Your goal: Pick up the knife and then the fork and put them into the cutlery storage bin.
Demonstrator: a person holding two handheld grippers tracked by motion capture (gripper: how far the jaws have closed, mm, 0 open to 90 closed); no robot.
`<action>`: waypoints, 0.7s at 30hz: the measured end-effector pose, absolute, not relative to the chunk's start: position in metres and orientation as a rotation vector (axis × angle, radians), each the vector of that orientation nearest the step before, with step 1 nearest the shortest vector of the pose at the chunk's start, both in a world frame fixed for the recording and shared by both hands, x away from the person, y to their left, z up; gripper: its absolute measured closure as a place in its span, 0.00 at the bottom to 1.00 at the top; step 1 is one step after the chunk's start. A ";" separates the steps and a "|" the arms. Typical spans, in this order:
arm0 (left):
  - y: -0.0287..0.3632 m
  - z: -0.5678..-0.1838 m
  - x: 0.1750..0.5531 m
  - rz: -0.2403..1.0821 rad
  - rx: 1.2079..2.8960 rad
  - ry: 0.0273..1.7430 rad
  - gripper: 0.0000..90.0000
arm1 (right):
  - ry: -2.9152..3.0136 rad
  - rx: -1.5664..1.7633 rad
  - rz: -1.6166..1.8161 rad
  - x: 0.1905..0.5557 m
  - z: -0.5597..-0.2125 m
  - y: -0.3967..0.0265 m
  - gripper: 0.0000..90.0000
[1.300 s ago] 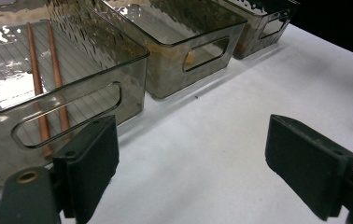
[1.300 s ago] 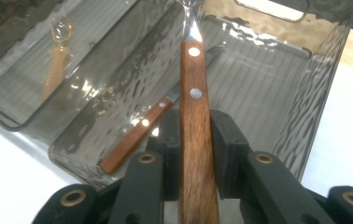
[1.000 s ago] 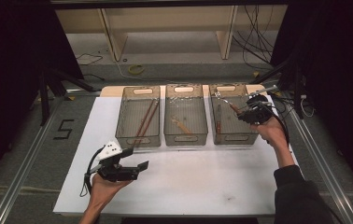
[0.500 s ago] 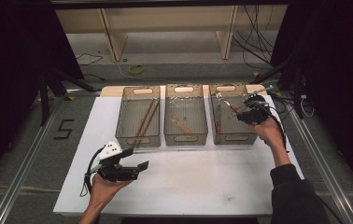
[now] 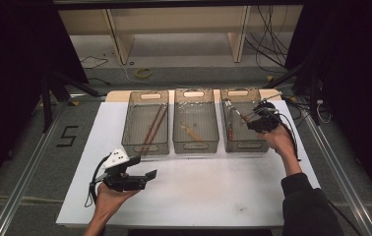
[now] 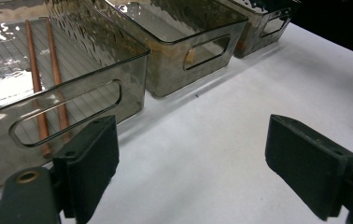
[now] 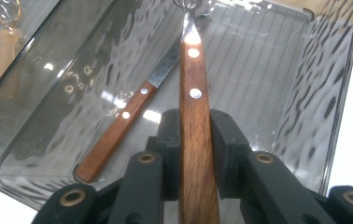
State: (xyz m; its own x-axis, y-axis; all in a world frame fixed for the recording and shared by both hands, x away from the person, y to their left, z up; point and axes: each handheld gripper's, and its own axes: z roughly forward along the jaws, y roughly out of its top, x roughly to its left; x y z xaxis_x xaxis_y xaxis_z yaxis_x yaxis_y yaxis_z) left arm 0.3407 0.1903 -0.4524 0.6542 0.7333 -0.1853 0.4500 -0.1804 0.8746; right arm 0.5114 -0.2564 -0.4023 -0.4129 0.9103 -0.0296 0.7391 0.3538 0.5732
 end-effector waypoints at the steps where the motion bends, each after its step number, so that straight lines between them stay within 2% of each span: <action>1: 0.190 -0.452 0.341 0.337 1.822 0.944 0.19 | 2.279 1.453 0.691 0.512 -0.403 -0.256 0.84; 21: 0.191 -0.452 0.341 0.337 1.824 0.945 0.19 | 2.286 1.480 0.653 0.518 -0.410 -0.251 0.84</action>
